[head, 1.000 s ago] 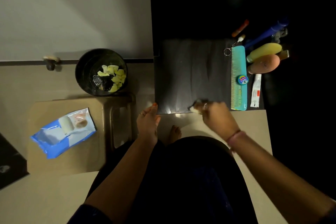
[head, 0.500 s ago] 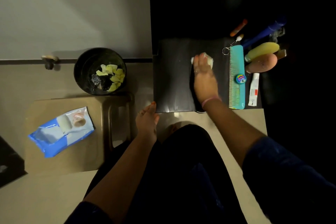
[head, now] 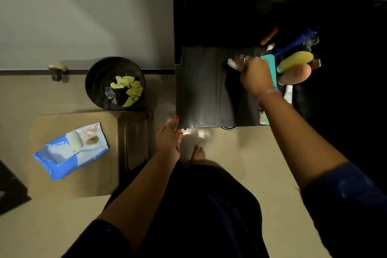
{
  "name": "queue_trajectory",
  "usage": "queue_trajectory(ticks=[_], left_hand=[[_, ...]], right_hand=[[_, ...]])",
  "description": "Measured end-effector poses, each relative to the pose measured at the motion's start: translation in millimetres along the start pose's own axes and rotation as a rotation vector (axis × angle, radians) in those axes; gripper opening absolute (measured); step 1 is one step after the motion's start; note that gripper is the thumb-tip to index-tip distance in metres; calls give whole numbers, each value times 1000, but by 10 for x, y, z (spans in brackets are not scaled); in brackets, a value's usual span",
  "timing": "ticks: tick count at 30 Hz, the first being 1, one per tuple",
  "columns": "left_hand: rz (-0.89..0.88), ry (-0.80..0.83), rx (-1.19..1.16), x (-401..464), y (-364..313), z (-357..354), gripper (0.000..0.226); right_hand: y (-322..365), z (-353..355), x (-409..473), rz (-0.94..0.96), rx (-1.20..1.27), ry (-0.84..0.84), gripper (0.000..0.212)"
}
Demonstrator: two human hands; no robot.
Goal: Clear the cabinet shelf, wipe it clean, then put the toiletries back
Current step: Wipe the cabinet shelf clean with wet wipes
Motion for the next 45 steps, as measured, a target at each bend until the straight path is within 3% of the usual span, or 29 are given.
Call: queue_trajectory(ticks=[2,5,7,9,10,11,13,14,16,20,24,28,29,30,31,33,34,38,40,42,45], left_hand=[[9,-12,0,15,13,9,17],[27,-15,-17,21,16,5,8],[34,-7,-58,34,19,-4,10],[12,15,-81,42,14,-27,24],[7,27,-75,21,17,-44,33],[3,26,-62,5,19,-46,36],[6,6,-78,-5,17,-36,23],[17,0,-87,-14,14,-27,12],[23,7,-75,-26,1,-27,5],[36,26,-78,3,32,-18,7],[32,25,-84,-14,26,-41,8],[21,4,-83,9,34,-20,10],[20,4,-75,7,43,-30,9],[16,8,-72,-12,42,-44,9],[11,7,-71,-14,38,-43,10],[14,6,-76,-6,38,-19,11],[18,10,-68,-15,36,-20,11],[36,27,-67,-20,27,-21,13],[46,44,-72,-26,45,-34,34],[63,56,-103,-50,75,-48,49],[66,78,-128,-86,74,-76,45]], right_hand=[[-48,-152,249,-41,39,-47,47],[246,-787,-95,11,-70,28,54],[578,-1048,-581,155,-191,-27,61],[858,-1257,-1061,336,-267,-34,63],[929,-1380,-1273,399,-323,34,62],[983,-1410,-1418,443,-310,73,61],[1021,-1359,-1574,468,-123,41,58],[1012,-1269,-1597,437,-7,40,55],[790,-921,-1512,301,167,-160,46],[90,-440,-1025,-7,191,-293,54],[-124,-792,-929,-194,204,-119,57],[413,-1146,-1358,-20,185,-183,55],[541,-1321,-1460,43,191,9,55],[616,-1424,-1547,56,121,88,54],[702,-1481,-1608,76,205,119,53],[884,-1560,-1694,228,123,165,56],[869,-1536,-1741,212,141,133,58],[529,-832,-1437,91,266,-288,47],[171,-614,-1181,-37,254,-393,51],[-112,-637,-978,-140,204,-317,49],[-141,-879,-926,-179,122,-148,54]])
Point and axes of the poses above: each hand's wrist, its own x-axis towards the middle knuckle, its own z-axis out of the back of the hand, y = z × x, the point moved 7 cm from there along x, towards the middle knuckle, and after that the axes turned 11 degrees about z, right-handed, at the moved point
